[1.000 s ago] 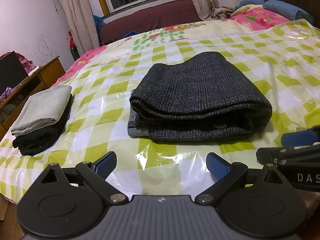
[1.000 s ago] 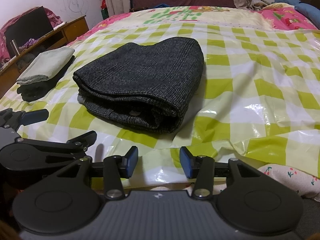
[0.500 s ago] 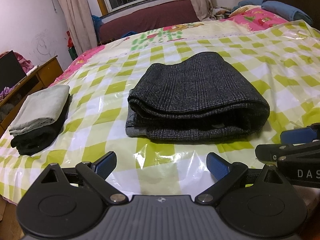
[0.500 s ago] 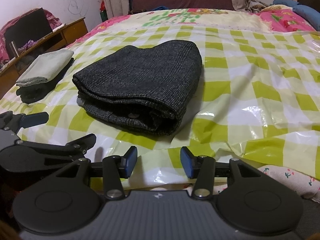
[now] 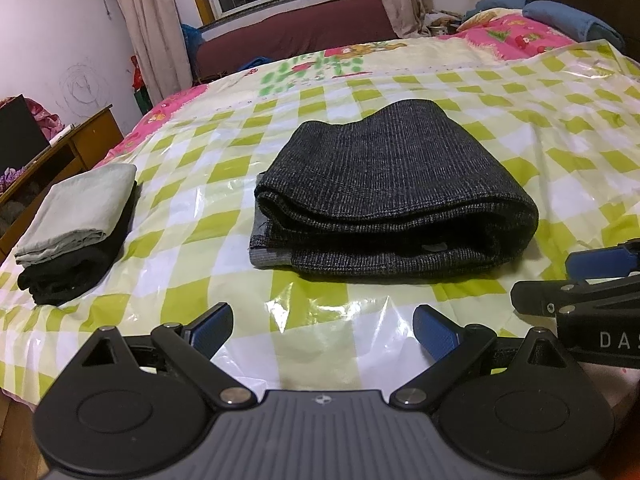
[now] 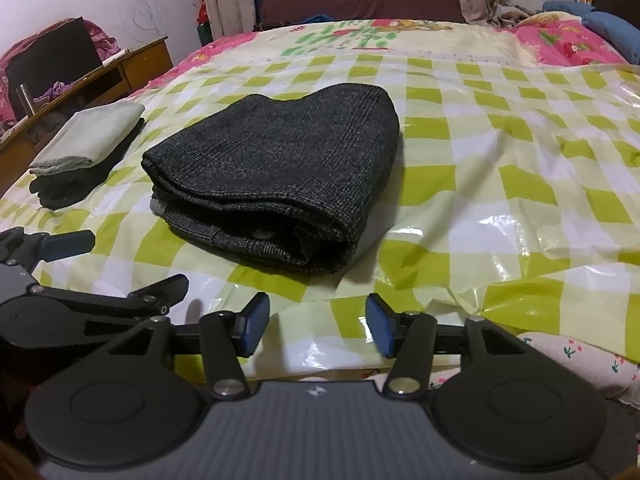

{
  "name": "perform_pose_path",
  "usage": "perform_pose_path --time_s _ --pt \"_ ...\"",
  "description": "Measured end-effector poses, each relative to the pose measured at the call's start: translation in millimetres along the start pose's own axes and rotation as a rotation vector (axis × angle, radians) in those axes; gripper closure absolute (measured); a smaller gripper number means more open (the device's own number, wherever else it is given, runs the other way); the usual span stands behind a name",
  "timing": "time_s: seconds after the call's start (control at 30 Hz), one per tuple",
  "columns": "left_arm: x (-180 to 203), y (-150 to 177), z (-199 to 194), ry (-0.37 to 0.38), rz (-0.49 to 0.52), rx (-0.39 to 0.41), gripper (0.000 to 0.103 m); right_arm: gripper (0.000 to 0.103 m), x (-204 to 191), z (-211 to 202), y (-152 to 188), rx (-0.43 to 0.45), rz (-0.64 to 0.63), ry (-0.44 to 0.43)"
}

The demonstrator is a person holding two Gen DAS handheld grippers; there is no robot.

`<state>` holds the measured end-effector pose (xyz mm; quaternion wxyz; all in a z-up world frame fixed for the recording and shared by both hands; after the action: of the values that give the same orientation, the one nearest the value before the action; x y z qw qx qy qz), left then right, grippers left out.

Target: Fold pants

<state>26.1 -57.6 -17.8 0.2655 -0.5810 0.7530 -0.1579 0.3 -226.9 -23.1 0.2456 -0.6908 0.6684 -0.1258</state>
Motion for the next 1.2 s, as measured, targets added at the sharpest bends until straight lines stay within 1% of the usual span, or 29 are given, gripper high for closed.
perform_pose_path --time_s 0.9,1.0,1.07,1.2 --pt "-2.2 -0.5 -1.7 -0.004 -0.004 0.001 0.000 0.047 -2.9 1.0 0.3 -0.003 -0.001 -0.021" --pt "-6.0 -5.4 -3.2 0.011 -0.012 0.011 0.000 0.047 -0.9 -1.0 -6.0 0.003 0.020 -0.053" --pt "-7.2 -9.7 -2.3 0.008 -0.018 0.018 0.000 0.047 0.8 -2.5 -12.6 0.020 0.030 -0.065" --pt "-3.9 -16.1 3.5 0.017 -0.005 0.015 0.000 0.047 -0.6 0.8 -25.0 0.031 0.031 -0.089"
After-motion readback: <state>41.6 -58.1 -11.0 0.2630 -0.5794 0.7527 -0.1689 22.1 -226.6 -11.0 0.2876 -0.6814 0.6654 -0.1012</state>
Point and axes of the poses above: each gripper's, at about its wrist camera, not at the fingertips, and z roughly the way its jaws point, x to its right, y to its underside, the point moved 1 cm from there along z, roughly the way its jaws point, and after that the axes turned 13 degrees about -x, right-handed, at the moved point
